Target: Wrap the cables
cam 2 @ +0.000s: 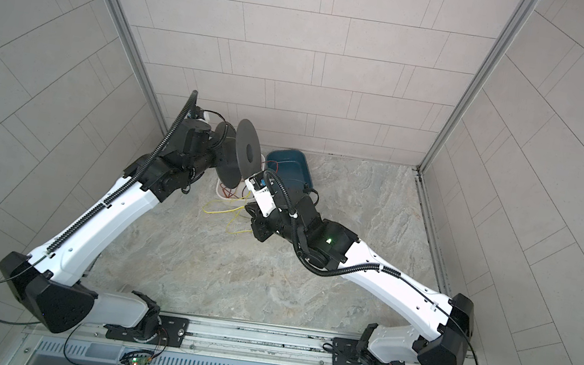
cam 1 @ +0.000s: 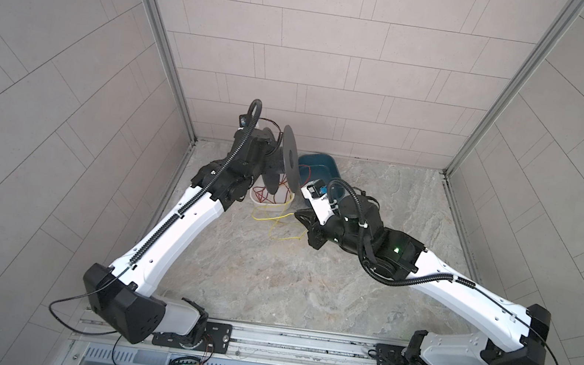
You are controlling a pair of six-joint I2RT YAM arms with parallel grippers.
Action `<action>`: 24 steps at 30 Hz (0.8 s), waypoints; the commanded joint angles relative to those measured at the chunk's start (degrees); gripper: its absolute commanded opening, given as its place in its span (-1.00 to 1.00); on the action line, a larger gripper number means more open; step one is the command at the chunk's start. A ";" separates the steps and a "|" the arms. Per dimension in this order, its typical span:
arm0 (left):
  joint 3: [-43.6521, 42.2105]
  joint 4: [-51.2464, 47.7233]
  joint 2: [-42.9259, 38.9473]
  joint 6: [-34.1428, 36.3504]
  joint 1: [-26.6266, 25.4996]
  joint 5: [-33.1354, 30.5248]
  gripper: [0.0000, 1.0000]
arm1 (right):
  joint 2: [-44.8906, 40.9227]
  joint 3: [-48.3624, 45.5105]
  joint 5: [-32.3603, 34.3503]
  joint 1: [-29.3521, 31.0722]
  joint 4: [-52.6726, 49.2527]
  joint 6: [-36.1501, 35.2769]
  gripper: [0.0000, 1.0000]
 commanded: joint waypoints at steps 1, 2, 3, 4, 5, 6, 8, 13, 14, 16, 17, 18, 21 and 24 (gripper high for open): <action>2.99 -0.99 -0.36 3.80 -0.53 -1.86 -1.00 | -0.93 3.75 4.18 -1.51 -4.65 -5.84 -1.00; 3.12 -1.29 -0.45 4.07 -0.62 -1.61 -1.00 | -0.89 4.56 4.39 -1.88 -5.21 -6.27 -1.00; 3.09 -1.45 -0.54 4.32 -0.69 -1.64 -1.00 | -0.99 5.25 4.55 -2.29 -5.69 -6.72 -1.00; 3.13 -1.60 -0.62 4.57 -0.73 -1.43 -1.00 | -1.07 5.90 4.92 -2.60 -6.36 -7.24 -1.00; 3.25 -1.75 -0.59 4.87 -0.87 -1.05 -1.00 | -1.25 6.43 5.41 -2.99 -6.95 -7.62 -1.00; 3.42 -1.95 -0.73 5.45 -0.94 -0.24 -1.00 | -1.51 6.89 6.06 -3.43 -7.48 -7.97 -1.00; 3.72 -2.23 -0.86 6.70 -1.16 1.21 -1.00 | -2.09 7.61 6.72 -4.61 -8.41 -8.58 -1.00; 5.62 -5.32 -0.15 10.76 -2.71 3.04 -1.00 | -3.71 9.45 8.01 -8.90 -10.38 -11.04 -1.00; 5.95 -5.88 0.00 11.26 -2.80 3.29 -1.00 | -3.96 9.79 7.83 -10.00 -10.52 -11.20 -1.00; 6.40 -6.77 0.14 12.27 -3.02 3.34 -1.00 | -4.14 10.87 6.14 -12.71 -11.07 -11.04 -1.00; 6.42 -7.05 0.14 12.62 -3.10 3.06 -1.00 | -4.16 11.45 5.40 -14.09 -11.32 -10.93 -1.00; 6.46 -7.29 0.08 12.90 -3.12 2.86 -1.00 | -4.35 11.77 5.33 -15.26 -11.35 -10.93 -1.00; 6.32 -7.51 -0.28 13.67 -3.34 3.01 -1.00 | -4.14 12.49 4.53 -18.74 -10.89 -9.27 -1.00; 6.25 -7.84 -0.50 14.58 -3.48 2.90 -1.00 | -3.57 12.65 2.44 -21.93 -9.07 -6.31 -1.00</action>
